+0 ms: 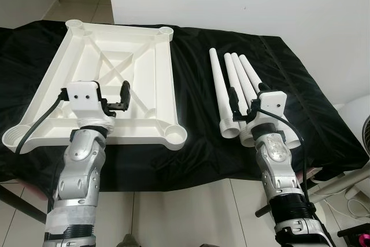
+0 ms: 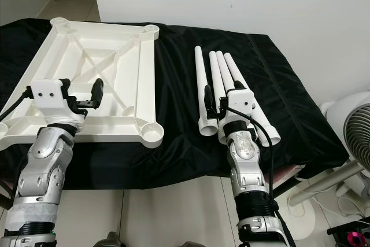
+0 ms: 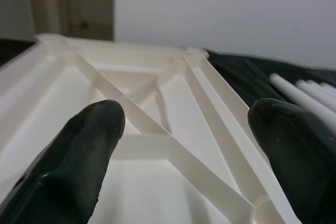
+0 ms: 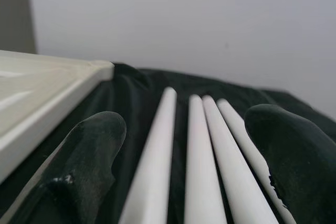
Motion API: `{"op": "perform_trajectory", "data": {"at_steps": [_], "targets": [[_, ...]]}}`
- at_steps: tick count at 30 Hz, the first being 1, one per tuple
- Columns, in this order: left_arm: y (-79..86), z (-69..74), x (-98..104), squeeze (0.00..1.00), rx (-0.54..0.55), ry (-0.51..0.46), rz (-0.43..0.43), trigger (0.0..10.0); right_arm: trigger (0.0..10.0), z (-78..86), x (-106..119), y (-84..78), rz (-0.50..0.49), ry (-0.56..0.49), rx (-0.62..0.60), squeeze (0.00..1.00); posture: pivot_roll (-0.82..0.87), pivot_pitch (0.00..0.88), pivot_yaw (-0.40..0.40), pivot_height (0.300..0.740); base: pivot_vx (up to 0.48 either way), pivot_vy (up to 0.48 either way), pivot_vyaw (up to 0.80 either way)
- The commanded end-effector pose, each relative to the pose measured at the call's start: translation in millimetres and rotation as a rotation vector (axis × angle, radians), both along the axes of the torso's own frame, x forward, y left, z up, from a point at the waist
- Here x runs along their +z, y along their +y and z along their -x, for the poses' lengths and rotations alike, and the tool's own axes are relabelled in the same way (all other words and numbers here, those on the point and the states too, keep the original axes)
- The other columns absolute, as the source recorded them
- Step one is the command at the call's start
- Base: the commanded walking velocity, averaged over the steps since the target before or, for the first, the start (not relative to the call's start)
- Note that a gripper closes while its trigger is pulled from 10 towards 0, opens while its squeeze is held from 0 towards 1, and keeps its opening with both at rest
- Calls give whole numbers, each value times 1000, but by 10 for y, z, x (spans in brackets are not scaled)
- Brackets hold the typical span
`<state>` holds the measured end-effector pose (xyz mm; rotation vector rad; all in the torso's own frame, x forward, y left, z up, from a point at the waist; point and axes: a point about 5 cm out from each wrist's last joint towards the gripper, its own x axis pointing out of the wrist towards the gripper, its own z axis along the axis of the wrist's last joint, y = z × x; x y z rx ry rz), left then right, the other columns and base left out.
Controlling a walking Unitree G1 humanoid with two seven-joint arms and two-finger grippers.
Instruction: Building children table
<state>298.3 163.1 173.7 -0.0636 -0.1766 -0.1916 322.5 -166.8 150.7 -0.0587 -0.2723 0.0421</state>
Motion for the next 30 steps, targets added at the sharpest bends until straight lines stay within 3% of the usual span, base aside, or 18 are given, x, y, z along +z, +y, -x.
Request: {"op": "perform_trajectory", "data": {"at_steps": [1,10,18,19,20,21,22,30], "targets": [[-131,1,49,0,-147,-11,-21,10000,10000,-13,-29,-40,-19,26,-23,0,15,28,-53,740,0,0,0],[-362,74,126,0,-294,8,-5,10000,10000,98,-182,-155,-14,106,-97,0,-10,44,-28,740,0,0,0],[-560,233,61,0,-470,45,-73,10000,10000,258,-422,-152,3,221,-67,0,-24,60,-16,740,0,0,0],[-583,253,62,0,-493,49,-80,10000,4235,275,-451,-158,7,238,-63,0,-26,65,-16,740,0,0,0],[-597,265,63,0,-507,53,-81,10000,3176,288,-478,-169,9,253,-67,0,-26,65,-16,740,0,0,0],[-606,273,67,0,-515,54,-86,10000,4902,298,-503,-177,11,268,-71,0,-30,69,-13,740,0,0,0],[-610,280,73,0,-518,56,-88,10000,10000,306,-524,-177,6,283,-70,0,-30,69,-13,740,0,0,0],[-611,283,96,0,-502,62,-89,10000,10000,331,-578,-148,-39,329,-40,0,-29,72,-11,740,0,0,0]]}}
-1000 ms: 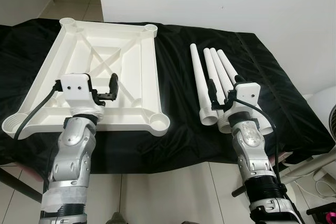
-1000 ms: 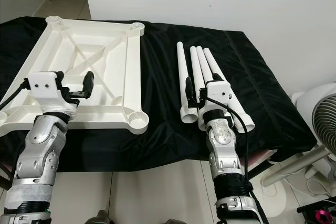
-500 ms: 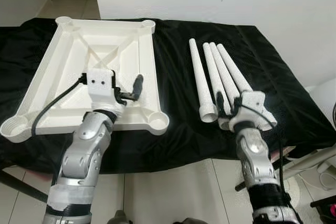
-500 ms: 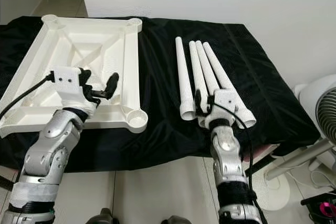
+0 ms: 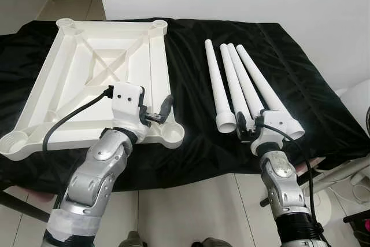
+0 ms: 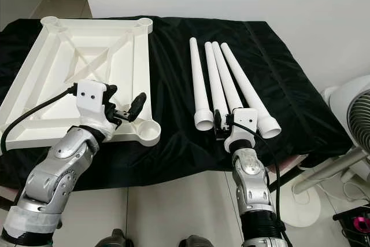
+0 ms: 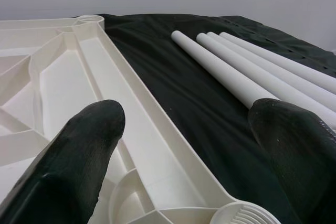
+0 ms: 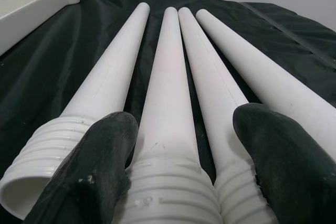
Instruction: Building children table
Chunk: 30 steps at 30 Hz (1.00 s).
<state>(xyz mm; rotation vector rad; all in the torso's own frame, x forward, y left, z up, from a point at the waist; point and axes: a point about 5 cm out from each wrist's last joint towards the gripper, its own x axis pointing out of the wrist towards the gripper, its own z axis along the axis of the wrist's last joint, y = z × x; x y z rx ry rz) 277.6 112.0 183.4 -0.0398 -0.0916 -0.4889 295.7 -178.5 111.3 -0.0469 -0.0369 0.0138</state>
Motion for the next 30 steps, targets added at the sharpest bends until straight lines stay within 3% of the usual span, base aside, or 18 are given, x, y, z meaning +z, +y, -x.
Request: {"op": "perform_trajectory", "data": {"at_steps": [1,11,12,13,15,20,24,25,26,29,30], "targets": [[-99,82,1,0,-205,-6,-27,10000,10000,58,-192,-25,-30,107,3,0,-25,69,-11,740,0,0,0],[-64,73,39,0,-187,-12,-29,10000,10000,-1,-168,10,-25,133,51,0,-18,63,-15,740,0,0,0],[-57,69,40,0,-180,-7,-18,10000,10000,-4,-164,49,35,141,96,0,-16,62,-17,740,0,0,0],[-57,69,40,0,-180,-7,-18,10000,10000,-4,-164,49,35,141,96,0,-16,62,-17,740,0,0,0],[-37,61,43,0,-166,2,7,10000,10000,9,-171,131,187,147,191,0,-19,61,-18,740,0,0,0],[-26,57,43,0,-152,5,18,10000,10000,20,-222,103,294,176,193,0,-19,60,-25,740,0,0,0],[-31,64,48,0,-158,5,19,10000,10000,29,-234,89,257,182,174,0,-20,62,-24,740,0,0,0],[-36,69,52,0,-164,4,17,10000,10000,36,-244,85,228,185,163,0,-20,62,-24,740,0,0,0],[-49,79,57,0,-176,4,17,10000,10000,52,-262,84,136,184,136,0,-20,62,-24,740,0,0,0],[-55,82,61,0,-182,3,15,10000,10000,59,-264,92,88,173,125,0,-21,64,-23,740,0,0,0],[-61,82,64,0,-186,3,14,10000,10000,66,-275,98,28,172,108,0,-22,64,-22,740,0,0,0]]}}
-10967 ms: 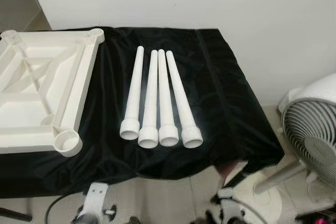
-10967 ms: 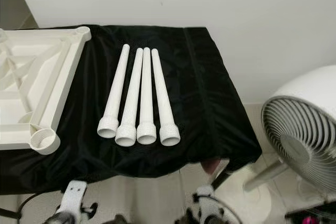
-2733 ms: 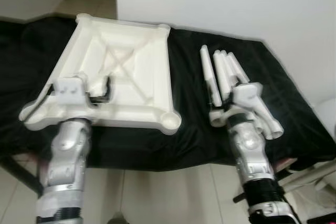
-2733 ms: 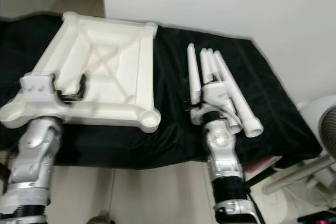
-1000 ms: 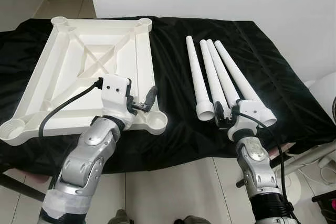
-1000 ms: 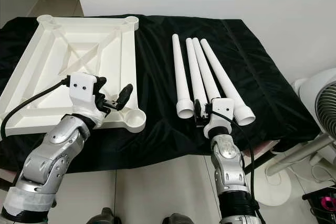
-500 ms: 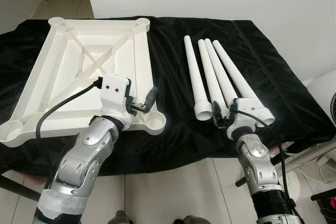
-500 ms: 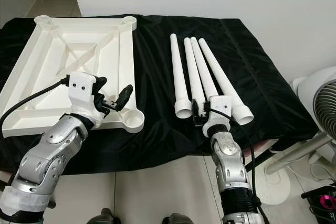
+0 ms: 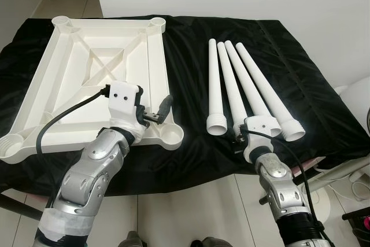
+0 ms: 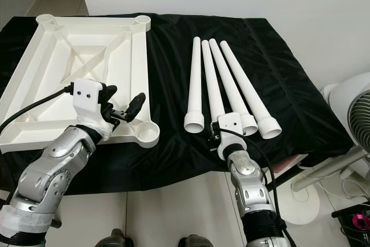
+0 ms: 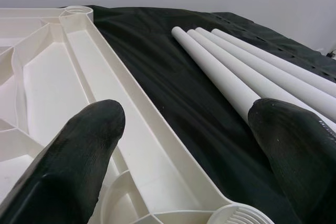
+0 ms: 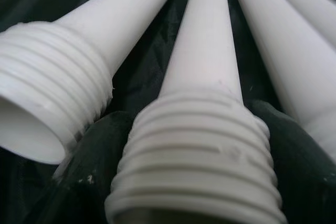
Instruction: Building children table
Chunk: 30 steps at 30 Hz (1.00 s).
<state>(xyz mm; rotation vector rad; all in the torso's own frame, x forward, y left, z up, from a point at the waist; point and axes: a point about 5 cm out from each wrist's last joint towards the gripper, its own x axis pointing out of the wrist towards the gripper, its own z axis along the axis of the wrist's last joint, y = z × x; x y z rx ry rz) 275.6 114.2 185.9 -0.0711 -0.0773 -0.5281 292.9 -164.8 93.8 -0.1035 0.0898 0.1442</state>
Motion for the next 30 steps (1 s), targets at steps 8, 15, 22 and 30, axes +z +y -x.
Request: {"op": "perform_trajectory", "data": {"at_steps": [8,15,22,30], "targets": [[-116,44,67,0,-168,-39,-19,10000,6549,22,-111,-61,-123,43,-79,0,-31,55,-16,740,0,0,0],[-164,35,79,0,-208,-55,-27,10000,0,-20,-59,-97,-145,6,-87,0,-34,56,-19,740,0,0,0],[-245,82,33,0,-294,-42,-34,10000,0,-40,-11,-92,-140,-37,-89,0,-33,56,-15,740,0,0,0],[-236,31,83,0,-312,-37,-26,10000,10000,-91,311,-147,-163,-268,-154,0,-32,40,0,740,0,0,0]]}}
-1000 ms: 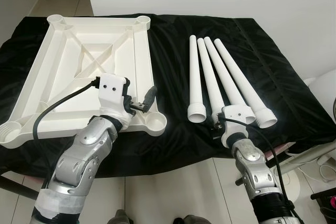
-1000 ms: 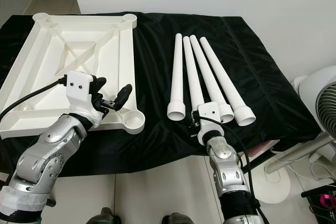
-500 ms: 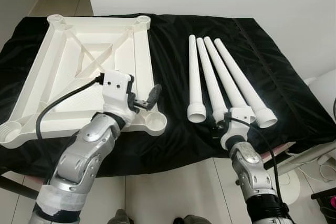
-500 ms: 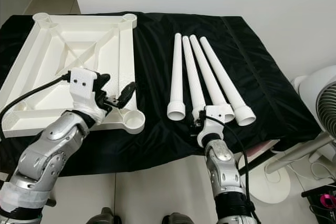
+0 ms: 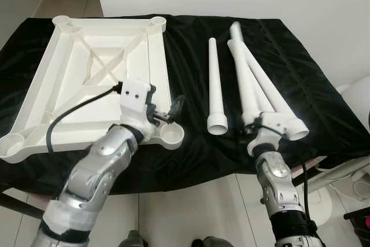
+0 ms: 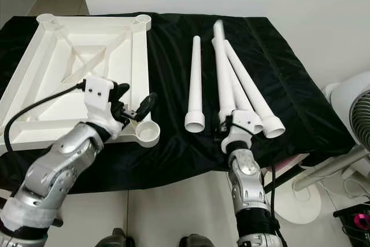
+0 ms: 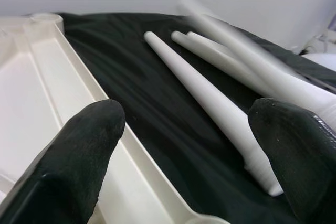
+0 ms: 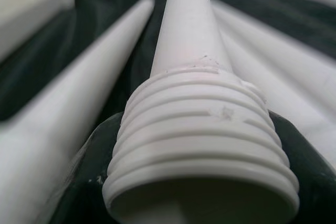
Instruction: Building children table
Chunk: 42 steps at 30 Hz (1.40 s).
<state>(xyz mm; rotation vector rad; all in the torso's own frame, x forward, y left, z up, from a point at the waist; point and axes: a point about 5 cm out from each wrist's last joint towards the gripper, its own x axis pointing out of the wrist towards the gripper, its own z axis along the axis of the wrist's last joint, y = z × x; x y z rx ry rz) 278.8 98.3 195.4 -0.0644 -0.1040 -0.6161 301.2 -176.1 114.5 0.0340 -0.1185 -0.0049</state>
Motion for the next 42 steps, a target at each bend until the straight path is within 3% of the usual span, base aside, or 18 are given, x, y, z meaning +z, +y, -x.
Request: {"op": "perform_trajectory", "data": {"at_steps": [1,4,7,8,11,14,15,16,21,26,33,36,42], "targets": [[-75,47,-4,0,-223,-9,-36,10000,10000,-11,148,-41,-28,-92,-7,0,-32,40,0,740,0,0,0],[-89,11,48,0,-251,4,-7,10000,10000,-25,265,-37,-23,-165,15,0,-34,31,0,740,0,0,0],[-120,-15,114,0,-301,45,69,10000,10000,-40,361,2,-11,-220,63,0,-32,27,-1,740,0,0,0],[-147,-53,184,0,-332,86,159,10000,10000,-52,427,74,11,-256,134,0,-32,22,-2,740,0,0,0],[-167,-82,234,0,-352,111,214,10000,10000,-57,451,132,37,-275,175,0,-33,12,-2,740,0,0,0],[-215,-179,366,0,-403,176,328,10000,10000,-67,487,330,114,-311,304,0,-38,2,-1,740,0,0,0],[-215,-179,366,0,-403,176,328,10000,10000,-67,487,330,114,-311,304,0,-38,2,-1,740,0,0,0],[-239,-279,381,0,-398,234,330,10000,10000,-71,498,471,163,-322,387,0,-40,0,0,740,0,0,0],[-245,-395,488,0,-444,306,442,10000,10000,-78,522,633,194,-347,475,0,-48,0,4,740,0,0,0],[-255,-541,583,0,-406,325,449,10000,10000,-77,566,767,223,-376,551,0,-56,0,7,740,0,0,0],[-246,-652,646,0,-374,374,473,10000,10000,-49,552,809,265,-391,580,0,-58,0,8,740,0,0,0],[-147,-825,653,0,-280,436,480,10000,10000,17,496,822,280,-392,590,0,-61,0,13,740,0,0,0],[33,-956,789,0,-226,423,508,10000,10000,127,381,816,283,-368,607,0,-61,0,20,740,0,0,0]]}}
